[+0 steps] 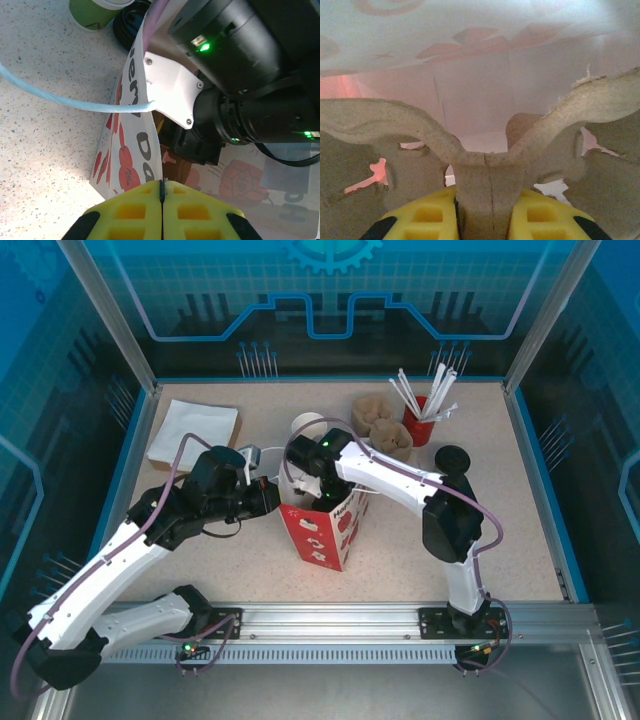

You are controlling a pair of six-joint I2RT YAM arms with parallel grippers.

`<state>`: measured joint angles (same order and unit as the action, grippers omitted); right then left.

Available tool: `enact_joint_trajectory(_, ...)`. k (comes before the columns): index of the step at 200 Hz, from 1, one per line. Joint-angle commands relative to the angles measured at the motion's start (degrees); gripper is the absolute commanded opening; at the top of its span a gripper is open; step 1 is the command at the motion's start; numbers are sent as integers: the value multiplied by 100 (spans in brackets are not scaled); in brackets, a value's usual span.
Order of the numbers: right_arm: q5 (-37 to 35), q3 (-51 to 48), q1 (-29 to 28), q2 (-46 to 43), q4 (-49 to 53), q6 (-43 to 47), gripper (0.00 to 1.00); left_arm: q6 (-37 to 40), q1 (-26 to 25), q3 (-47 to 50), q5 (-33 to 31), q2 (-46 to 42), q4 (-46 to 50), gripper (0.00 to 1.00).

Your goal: Pack the takeout coffee

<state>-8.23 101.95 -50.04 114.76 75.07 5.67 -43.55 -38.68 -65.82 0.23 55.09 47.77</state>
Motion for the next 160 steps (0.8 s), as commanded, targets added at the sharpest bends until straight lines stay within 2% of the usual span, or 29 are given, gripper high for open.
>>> enact_joint_trajectory(1,-126,-152,65,182,36,60,21,134,-94,-309,-187,-12,-88,6)
enact_joint_trajectory(107,-126,-618,50,376,-134,303,24,333,-356,-589,-645,193,83,6)
enact_joint_trajectory(160,37,-438,63,231,-172,270,37,382,-390,-659,-670,273,119,6)
